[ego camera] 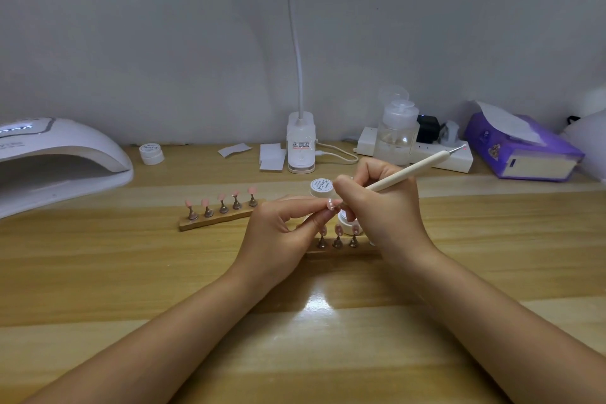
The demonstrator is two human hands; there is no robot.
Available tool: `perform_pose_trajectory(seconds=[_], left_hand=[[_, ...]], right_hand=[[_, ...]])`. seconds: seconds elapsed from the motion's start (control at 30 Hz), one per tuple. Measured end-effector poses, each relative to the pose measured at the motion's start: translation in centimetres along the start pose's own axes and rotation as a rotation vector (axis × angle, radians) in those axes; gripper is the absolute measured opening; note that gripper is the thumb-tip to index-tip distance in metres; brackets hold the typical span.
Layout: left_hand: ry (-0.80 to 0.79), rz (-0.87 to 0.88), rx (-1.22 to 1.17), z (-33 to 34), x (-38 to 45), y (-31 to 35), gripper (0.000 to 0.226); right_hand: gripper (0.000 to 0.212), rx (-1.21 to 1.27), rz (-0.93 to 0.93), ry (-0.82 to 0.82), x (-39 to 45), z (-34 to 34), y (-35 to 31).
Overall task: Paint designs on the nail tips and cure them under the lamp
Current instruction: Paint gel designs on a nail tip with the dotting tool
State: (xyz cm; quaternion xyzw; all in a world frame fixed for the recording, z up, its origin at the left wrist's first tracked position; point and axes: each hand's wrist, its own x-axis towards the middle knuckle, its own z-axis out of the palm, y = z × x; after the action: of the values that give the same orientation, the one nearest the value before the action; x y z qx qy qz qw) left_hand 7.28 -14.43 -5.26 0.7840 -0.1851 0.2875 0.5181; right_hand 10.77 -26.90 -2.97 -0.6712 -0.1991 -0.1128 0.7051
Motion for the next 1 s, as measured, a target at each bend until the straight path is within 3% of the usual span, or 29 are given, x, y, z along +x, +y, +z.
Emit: perform_pose_trajectory(seconds=[0.4, 0.5, 0.57, 0.7, 0.87, 1.0], left_hand=[[0.022, -0.063, 0.031, 0.0, -0.1, 0.1, 0.022], [0.010, -0.070, 0.042, -0.1, -0.1, 0.2, 0.021], [0.011, -0.080, 0.041, -0.1, -0.1, 0.2, 0.022], [0.018, -0.103, 0.009, -0.2, -0.1, 0.3, 0.024], [0.008, -0.119, -0.023, -0.4, -0.1, 0.3, 0.028], [0.009, -0.131, -0.047, -0.4, -0.1, 0.4, 0.028]], right_hand=[[0.038, 0.163, 0.020, 0.053, 0.3, -0.2, -1.3], [0.048, 0.086, 0.035, 0.063, 0.6, -0.7, -1.2], [0.043, 0.056, 0.000, 0.053, 0.7, -0.8, -1.1], [0.014, -0.207, -0.217, -0.085, 0.7, -1.3, -0.9], [0.027, -0.320, -0.229, -0.329, 0.4, -2.1, -0.7], [0.026, -0.352, -0.229, -0.362, 0.2, -2.1, -0.5]])
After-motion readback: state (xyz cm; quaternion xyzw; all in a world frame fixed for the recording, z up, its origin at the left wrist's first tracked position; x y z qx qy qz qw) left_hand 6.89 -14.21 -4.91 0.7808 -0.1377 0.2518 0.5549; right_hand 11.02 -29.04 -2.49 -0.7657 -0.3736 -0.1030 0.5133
